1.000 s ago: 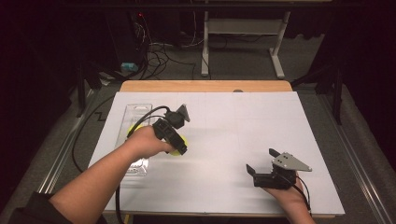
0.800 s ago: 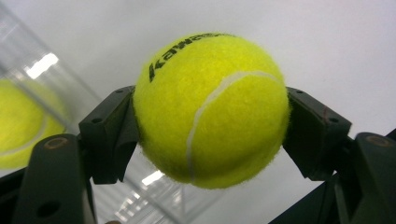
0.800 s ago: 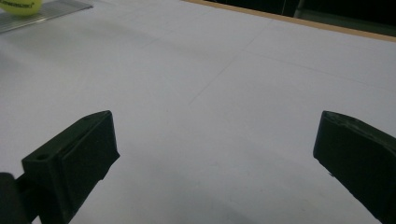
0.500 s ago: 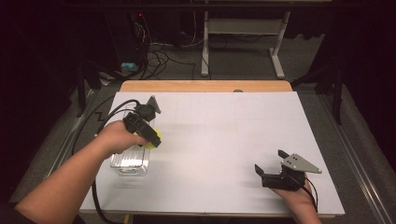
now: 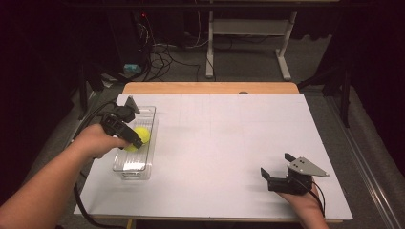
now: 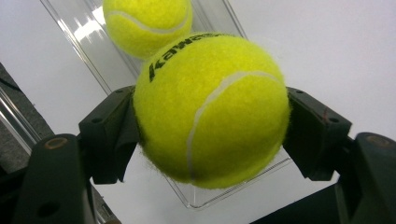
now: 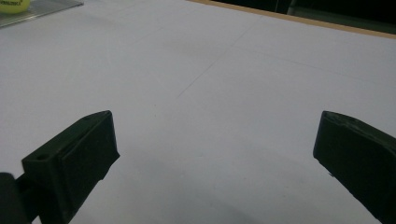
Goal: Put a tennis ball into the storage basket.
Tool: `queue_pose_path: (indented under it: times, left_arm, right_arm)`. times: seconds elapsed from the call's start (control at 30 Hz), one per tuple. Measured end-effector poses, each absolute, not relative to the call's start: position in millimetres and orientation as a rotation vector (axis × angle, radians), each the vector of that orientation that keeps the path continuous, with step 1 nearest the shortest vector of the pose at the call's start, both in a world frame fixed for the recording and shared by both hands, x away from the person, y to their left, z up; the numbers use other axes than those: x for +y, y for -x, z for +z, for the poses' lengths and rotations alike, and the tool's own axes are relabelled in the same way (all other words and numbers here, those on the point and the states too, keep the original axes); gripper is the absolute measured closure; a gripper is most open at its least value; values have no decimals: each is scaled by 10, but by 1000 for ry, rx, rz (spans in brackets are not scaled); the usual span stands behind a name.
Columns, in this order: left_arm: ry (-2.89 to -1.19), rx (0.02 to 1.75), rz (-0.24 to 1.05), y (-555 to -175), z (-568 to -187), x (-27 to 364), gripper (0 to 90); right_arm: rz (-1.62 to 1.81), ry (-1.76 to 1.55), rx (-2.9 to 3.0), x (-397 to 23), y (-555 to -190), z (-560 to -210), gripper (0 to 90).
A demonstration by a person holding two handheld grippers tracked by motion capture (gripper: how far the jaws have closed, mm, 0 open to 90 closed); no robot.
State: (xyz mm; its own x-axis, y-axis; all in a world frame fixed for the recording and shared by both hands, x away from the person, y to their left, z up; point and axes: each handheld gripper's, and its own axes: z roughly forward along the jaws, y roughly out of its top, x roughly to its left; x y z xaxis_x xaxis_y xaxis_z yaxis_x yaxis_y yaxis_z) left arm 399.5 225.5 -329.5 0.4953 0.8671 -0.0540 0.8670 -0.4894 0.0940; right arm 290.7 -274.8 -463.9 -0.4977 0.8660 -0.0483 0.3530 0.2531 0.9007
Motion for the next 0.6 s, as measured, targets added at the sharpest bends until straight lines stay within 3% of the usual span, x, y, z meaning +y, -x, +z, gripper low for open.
queue_pose_path:
  times: [0.6]
  left_arm:
    - [-2651,1557,-42,-4008,-3631,2242,259]
  right_arm:
    - [1203,-1102,1984,-2729,-2907,-4650,0]
